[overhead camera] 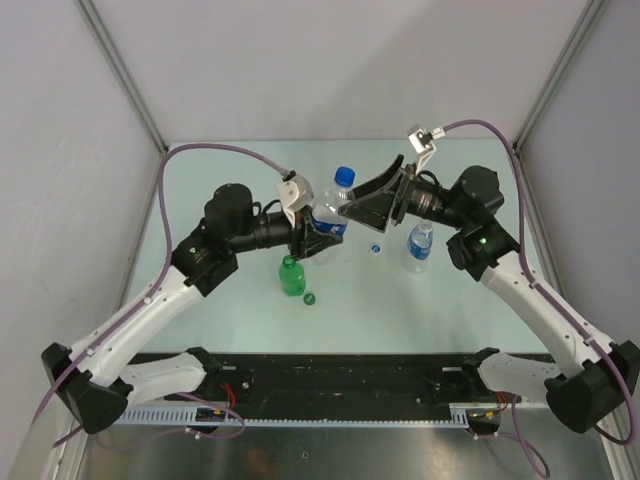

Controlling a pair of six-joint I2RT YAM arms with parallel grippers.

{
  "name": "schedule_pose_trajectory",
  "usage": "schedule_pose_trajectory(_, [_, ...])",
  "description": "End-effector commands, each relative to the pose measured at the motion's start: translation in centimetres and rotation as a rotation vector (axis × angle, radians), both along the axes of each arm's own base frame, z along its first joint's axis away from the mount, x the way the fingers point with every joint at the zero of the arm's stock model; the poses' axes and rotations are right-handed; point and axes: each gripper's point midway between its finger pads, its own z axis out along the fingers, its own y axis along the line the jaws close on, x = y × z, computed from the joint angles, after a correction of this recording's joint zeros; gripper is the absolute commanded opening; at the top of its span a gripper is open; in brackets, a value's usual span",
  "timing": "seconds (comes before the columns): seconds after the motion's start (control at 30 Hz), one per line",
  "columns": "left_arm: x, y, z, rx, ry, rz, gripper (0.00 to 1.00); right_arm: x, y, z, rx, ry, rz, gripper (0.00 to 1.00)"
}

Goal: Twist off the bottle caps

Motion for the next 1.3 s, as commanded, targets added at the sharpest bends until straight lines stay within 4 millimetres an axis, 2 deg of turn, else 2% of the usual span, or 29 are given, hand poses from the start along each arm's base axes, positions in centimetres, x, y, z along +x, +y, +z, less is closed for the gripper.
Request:
schedule_pose_trajectory(0.0, [-1.2,1.5,2.6,0.001,-0.053,0.006,0.16,-0.5,-1.4,0.3,-0.061,-0.05,-0.076,0.99])
schedule_pose_trajectory(0.1, [-0.7,2.1,1.1,0.056,-0.004,0.052,0.17,-0.8,-2.2,-0.8,-0.119,-0.051,-0.112,0.99])
schedule_pose_trajectory(0.2, [0.8,2.7,-0.9,0.117,0.025,0.133,0.19,-0.7,-3.1,-2.3,-0.187,-0.046,-0.159,0.99])
schedule_pose_trajectory(0.33, [2.8,4.0,-4.1,0.239,0.018,0.232,0.12,0.0,-3.8,-4.6,-0.28,-0.042,-0.201,0.99])
schedule_pose_trajectory(0.43, [4.0,5.6,-7.4,0.335,0.023,0.327,0.06,0.6,-3.8,-6.1,-0.324,-0.022,-0.205,0.99])
schedule_pose_trajectory(0.57, [4.6,7.7,-9.9,0.426,0.011,0.408,0.05,1.0,-3.4,-6.7,-0.323,0.003,-0.198,0.99])
schedule_pose_trajectory(0.8, [3.8,8.2,-9.4,0.42,-0.026,0.407,0.06,2.1,-2.9,-6.1,-0.279,0.014,-0.206,0.99])
schedule_pose_trajectory(0.97, [3.2,8.5,-9.3,0.453,-0.086,0.44,0.01,2.3,-1.8,-5.3,-0.215,0.053,-0.144,0.99])
schedule_pose_trajectory(1.27, [2.3,8.9,-9.4,0.493,-0.148,0.462,0.0,2.5,-0.6,-4.6,-0.135,0.123,-0.04,0.97])
